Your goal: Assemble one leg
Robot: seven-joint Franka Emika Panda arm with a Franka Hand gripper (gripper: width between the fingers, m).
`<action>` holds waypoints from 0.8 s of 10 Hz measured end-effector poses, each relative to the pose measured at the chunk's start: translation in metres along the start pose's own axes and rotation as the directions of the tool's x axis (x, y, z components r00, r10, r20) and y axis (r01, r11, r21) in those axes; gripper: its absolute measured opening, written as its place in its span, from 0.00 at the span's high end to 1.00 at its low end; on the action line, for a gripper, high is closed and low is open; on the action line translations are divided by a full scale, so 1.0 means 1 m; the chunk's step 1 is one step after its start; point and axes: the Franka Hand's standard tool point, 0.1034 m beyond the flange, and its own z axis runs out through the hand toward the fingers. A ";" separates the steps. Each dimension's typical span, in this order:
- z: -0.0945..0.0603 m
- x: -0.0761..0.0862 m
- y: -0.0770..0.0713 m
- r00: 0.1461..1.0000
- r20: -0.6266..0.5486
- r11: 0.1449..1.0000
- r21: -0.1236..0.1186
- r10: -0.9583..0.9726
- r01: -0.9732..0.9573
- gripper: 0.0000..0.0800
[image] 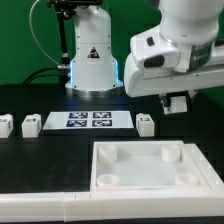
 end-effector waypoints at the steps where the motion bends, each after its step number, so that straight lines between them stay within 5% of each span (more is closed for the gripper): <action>1: -0.036 0.014 0.020 0.990 -0.111 0.996 -0.018 -0.090 0.088 0.63; 2: -0.072 0.026 0.037 0.979 -0.188 0.996 -0.018 -0.084 0.082 0.63; 4: -0.135 0.051 0.038 0.891 -0.445 0.996 -0.036 -0.084 0.075 0.63; 8: -0.125 0.055 0.046 0.637 -0.764 0.995 -0.083 -0.097 0.051 0.63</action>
Offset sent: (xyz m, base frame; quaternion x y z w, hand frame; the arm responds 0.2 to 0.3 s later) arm 0.0673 0.0061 0.0834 0.0143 0.2965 0.0150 0.9548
